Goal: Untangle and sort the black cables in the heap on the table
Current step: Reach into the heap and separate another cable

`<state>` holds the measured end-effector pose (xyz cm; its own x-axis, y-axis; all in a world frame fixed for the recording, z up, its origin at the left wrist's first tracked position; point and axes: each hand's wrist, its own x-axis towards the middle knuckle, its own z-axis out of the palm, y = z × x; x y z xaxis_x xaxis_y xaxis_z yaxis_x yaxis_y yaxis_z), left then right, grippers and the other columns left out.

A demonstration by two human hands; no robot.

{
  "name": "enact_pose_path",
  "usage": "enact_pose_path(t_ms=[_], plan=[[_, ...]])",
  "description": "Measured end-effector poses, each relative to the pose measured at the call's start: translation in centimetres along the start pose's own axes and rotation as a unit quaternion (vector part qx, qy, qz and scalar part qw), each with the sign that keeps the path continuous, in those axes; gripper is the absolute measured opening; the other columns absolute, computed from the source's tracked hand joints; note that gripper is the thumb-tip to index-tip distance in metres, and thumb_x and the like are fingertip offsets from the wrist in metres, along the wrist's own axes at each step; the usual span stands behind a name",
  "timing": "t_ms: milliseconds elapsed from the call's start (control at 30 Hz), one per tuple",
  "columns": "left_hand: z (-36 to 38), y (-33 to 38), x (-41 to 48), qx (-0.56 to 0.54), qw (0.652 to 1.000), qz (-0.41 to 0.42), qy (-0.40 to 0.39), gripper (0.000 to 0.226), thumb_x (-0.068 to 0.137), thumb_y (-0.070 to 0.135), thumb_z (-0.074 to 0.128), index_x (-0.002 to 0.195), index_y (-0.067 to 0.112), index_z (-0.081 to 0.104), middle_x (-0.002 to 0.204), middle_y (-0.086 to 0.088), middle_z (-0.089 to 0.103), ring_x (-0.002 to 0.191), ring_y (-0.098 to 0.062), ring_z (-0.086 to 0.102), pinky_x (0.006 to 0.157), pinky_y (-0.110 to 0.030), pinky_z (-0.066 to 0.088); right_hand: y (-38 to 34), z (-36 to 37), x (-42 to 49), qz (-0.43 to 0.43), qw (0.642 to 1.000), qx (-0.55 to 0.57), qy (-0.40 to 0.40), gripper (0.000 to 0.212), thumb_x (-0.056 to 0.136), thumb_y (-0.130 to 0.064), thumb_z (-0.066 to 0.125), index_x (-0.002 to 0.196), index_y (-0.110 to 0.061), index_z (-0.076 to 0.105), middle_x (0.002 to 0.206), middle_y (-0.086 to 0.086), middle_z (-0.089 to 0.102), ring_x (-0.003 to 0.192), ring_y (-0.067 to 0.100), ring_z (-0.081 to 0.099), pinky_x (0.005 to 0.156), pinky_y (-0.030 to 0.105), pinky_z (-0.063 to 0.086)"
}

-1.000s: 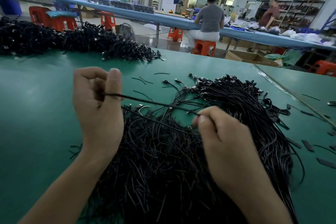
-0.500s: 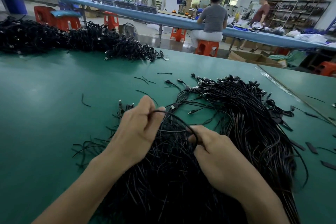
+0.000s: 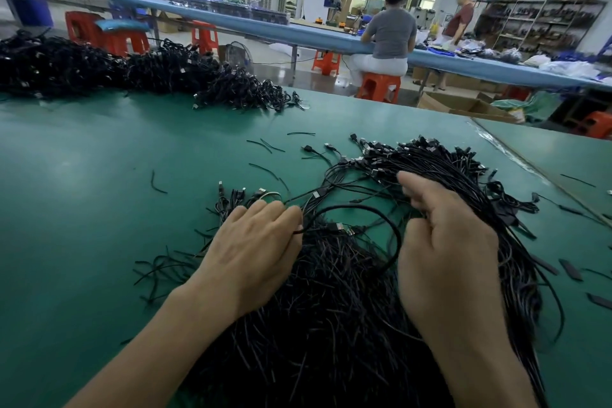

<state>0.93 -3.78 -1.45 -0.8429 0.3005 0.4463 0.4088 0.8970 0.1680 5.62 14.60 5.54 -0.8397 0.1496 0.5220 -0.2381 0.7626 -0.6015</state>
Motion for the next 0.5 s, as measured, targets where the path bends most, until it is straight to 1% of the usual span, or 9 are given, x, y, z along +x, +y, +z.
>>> enact_pose_path(t_ms=[33, 67, 167, 200, 267, 333, 400, 433, 500], plan=[[-0.2, 0.1, -0.1, 0.008, 1.0, 0.009, -0.013, 0.023, 0.103, 0.037, 0.022, 0.087, 0.028, 0.035, 0.079, 0.01, 0.044, 0.073, -0.016, 0.042, 0.074, -0.034, 0.039, -0.6, 0.3, -0.4, -0.033, 0.999, -0.02, -0.027, 0.052, 0.093, -0.006, 0.035, 0.135, -0.025, 0.058, 0.13, -0.007, 0.062, 0.113, 0.006, 0.057, 0.099, 0.027, 0.047], [-0.1, 0.2, -0.2, 0.014, 0.999, 0.023, -0.021, 0.022, 0.101, 0.036, 0.023, 0.087, 0.027, 0.038, 0.078, 0.009, 0.045, 0.072, -0.017, 0.043, 0.072, -0.035, 0.04, -1.3, 0.7, -0.8, -0.062, 0.994, -0.029, -0.08, 0.052, 0.092, -0.01, 0.033, 0.132, -0.029, 0.06, 0.129, -0.009, 0.064, 0.112, 0.006, 0.058, 0.1, 0.03, 0.049], [-0.2, 0.0, -0.2, 0.031, 0.997, 0.061, -0.039, 0.023, 0.088, 0.035, 0.03, 0.085, 0.023, 0.049, 0.077, 0.004, 0.05, 0.069, -0.021, 0.051, 0.064, -0.035, 0.042, -2.8, 1.4, -2.0, -0.075, 0.964, 0.003, -0.255, 0.045, 0.088, -0.038, 0.029, 0.121, -0.042, 0.06, 0.108, -0.016, 0.07, 0.097, 0.005, 0.063, 0.088, 0.037, 0.053], [-0.2, -0.2, 0.0, 0.051, 0.994, 0.061, -0.076, 0.021, 0.087, 0.038, 0.031, 0.086, 0.025, 0.047, 0.081, 0.006, 0.046, 0.075, -0.02, 0.051, 0.069, -0.033, 0.039, -2.9, 1.6, -2.2, -0.055, 0.956, 0.047, -0.284, 0.044, 0.089, -0.05, 0.028, 0.12, -0.043, 0.059, 0.101, -0.015, 0.07, 0.093, 0.005, 0.064, 0.085, 0.038, 0.054], [-0.1, -0.6, 0.4, 0.069, 0.986, 0.016, -0.15, 0.006, 0.091, 0.042, 0.035, 0.089, 0.038, 0.039, 0.088, 0.012, 0.036, 0.089, -0.013, 0.042, 0.078, -0.029, 0.029, -2.9, 1.8, -2.5, -0.019, 0.948, 0.123, -0.294, 0.051, 0.086, -0.073, 0.029, 0.121, -0.048, 0.056, 0.097, -0.017, 0.069, 0.092, 0.003, 0.066, 0.083, 0.035, 0.055], [-0.3, -0.4, 0.4, 0.042, 0.987, -0.005, -0.156, 0.007, 0.091, 0.039, 0.033, 0.085, 0.038, 0.03, 0.086, 0.015, 0.036, 0.088, -0.009, 0.039, 0.078, -0.027, 0.027, -2.9, 2.2, -2.7, -0.016, 0.947, 0.083, -0.31, 0.06, 0.078, -0.082, 0.036, 0.131, -0.056, 0.041, 0.106, -0.019, 0.062, 0.097, 0.005, 0.063, 0.087, 0.034, 0.053], [-0.5, 0.1, 0.4, 0.033, 0.989, 0.022, -0.14, 0.003, 0.086, 0.038, 0.025, 0.087, 0.036, 0.026, 0.085, 0.014, 0.035, 0.083, -0.01, 0.039, 0.077, -0.025, 0.031, -2.7, 2.9, -3.0, -0.036, 0.949, -0.005, -0.314, 0.061, 0.081, -0.071, 0.05, 0.135, -0.054, 0.028, 0.11, -0.021, 0.05, 0.101, 0.01, 0.057, 0.09, 0.034, 0.049], [-0.9, 0.4, 0.3, 0.025, 0.991, 0.028, -0.13, 0.006, 0.086, 0.036, 0.027, 0.091, 0.034, 0.028, 0.087, 0.013, 0.035, 0.083, -0.011, 0.041, 0.079, -0.026, 0.035, -2.6, 3.1, -3.1, -0.041, 0.955, -0.016, -0.294, 0.057, 0.086, -0.06, 0.056, 0.135, -0.051, 0.03, 0.111, -0.021, 0.049, 0.103, 0.011, 0.056, 0.091, 0.033, 0.048], [-1.5, 0.6, 0.2, -0.018, 0.996, 0.024, -0.084, 0.007, 0.087, 0.032, 0.032, 0.094, 0.033, 0.031, 0.09, 0.012, 0.041, 0.088, -0.015, 0.047, 0.081, -0.03, 0.04, -2.3, 3.2, -2.8, -0.043, 0.968, -0.007, -0.249, 0.039, 0.092, -0.04, 0.06, 0.128, -0.041, 0.045, 0.107, -0.018, 0.057, 0.098, 0.011, 0.059, 0.09, 0.034, 0.049]])
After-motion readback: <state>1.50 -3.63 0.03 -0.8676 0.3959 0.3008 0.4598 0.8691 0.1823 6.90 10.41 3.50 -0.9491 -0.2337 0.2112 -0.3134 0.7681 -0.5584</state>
